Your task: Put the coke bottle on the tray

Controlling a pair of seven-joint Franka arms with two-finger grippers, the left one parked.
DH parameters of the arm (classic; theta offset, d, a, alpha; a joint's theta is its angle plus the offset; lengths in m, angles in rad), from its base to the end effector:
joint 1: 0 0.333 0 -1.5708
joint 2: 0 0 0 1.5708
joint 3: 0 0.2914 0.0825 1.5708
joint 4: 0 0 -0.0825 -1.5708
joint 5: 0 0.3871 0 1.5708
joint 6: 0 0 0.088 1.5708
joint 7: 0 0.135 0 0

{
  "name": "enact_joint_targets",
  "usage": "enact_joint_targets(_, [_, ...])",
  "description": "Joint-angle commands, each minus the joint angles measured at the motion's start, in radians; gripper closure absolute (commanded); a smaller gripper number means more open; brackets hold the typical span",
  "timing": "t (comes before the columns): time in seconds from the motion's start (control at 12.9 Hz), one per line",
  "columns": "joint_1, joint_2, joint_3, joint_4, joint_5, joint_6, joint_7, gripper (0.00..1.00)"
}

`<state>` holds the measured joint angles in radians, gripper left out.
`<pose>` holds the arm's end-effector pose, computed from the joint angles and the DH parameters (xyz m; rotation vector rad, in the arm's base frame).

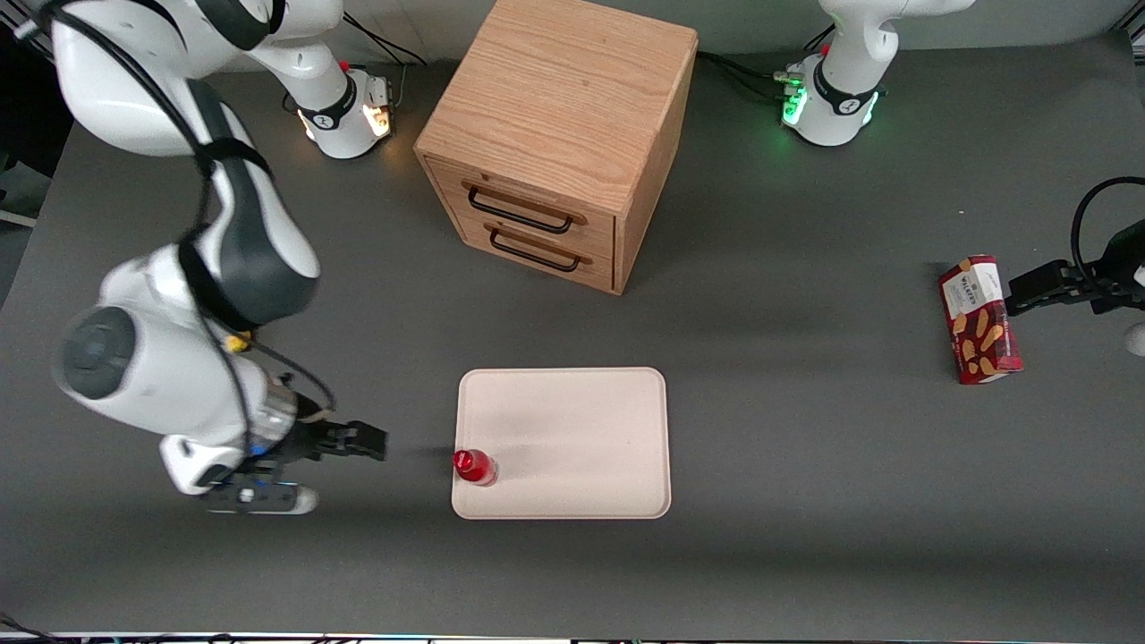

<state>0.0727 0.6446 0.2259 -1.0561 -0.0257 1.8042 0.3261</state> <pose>0.7163 0.1696 0.4307 -2.9990 0.1126 -0.1199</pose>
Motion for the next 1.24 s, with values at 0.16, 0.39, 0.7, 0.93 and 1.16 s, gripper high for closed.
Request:
enact_joint_targets(0.16, [0.002,-0.331,-0.175,-0.414,0.092,0.009,-0.051,0.00])
enact_joint_targets(0.39, [0.002,-0.506,-0.264,-0.597,0.092,-0.002,-0.107,0.00])
enact_joint_targets(0.7, [0.004,-0.611,-0.319,-0.636,0.079,-0.138,-0.120,0.00])
enact_joint_targets(0.93, [0.002,-0.596,-0.333,-0.598,0.076,-0.161,-0.148,0.00])
enact_joint_targets(1.16, [0.004,-0.565,-0.332,-0.558,0.070,-0.161,-0.147,0.00])
